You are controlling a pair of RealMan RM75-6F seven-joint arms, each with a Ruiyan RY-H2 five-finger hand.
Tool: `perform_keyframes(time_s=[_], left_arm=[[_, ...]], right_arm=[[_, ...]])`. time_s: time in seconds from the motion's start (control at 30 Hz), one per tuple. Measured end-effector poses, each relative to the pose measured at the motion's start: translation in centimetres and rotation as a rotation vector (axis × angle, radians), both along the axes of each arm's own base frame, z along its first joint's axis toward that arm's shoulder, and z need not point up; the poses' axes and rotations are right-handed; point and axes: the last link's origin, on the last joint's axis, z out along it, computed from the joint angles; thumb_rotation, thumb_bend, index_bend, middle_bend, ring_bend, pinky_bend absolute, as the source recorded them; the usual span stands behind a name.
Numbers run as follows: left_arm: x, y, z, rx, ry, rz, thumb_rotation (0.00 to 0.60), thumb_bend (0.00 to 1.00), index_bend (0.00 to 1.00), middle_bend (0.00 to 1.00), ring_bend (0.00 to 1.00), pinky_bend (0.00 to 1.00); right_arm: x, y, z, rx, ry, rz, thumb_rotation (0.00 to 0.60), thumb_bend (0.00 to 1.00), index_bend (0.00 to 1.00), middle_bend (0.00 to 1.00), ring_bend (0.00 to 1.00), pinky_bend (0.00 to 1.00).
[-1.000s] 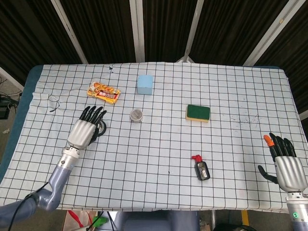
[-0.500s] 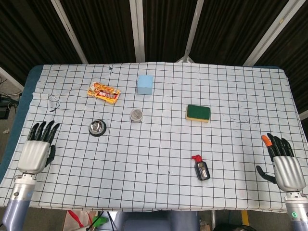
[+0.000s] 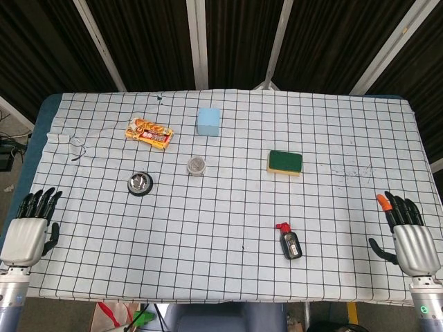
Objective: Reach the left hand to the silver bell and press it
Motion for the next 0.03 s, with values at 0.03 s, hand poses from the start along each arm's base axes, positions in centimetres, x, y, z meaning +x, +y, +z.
perform_keyframes(time_s=[0.03], left_arm=[[-0.03, -0.03, 0.00, -0.001, 0.001, 0.002, 0.600, 0.83, 0.05, 0.02, 0.00, 0.01]], right_arm=[[0.01, -0.03, -0.03, 0.000, -0.002, 0.002, 0.600, 0.30, 0.07, 0.00, 0.02, 0.00]])
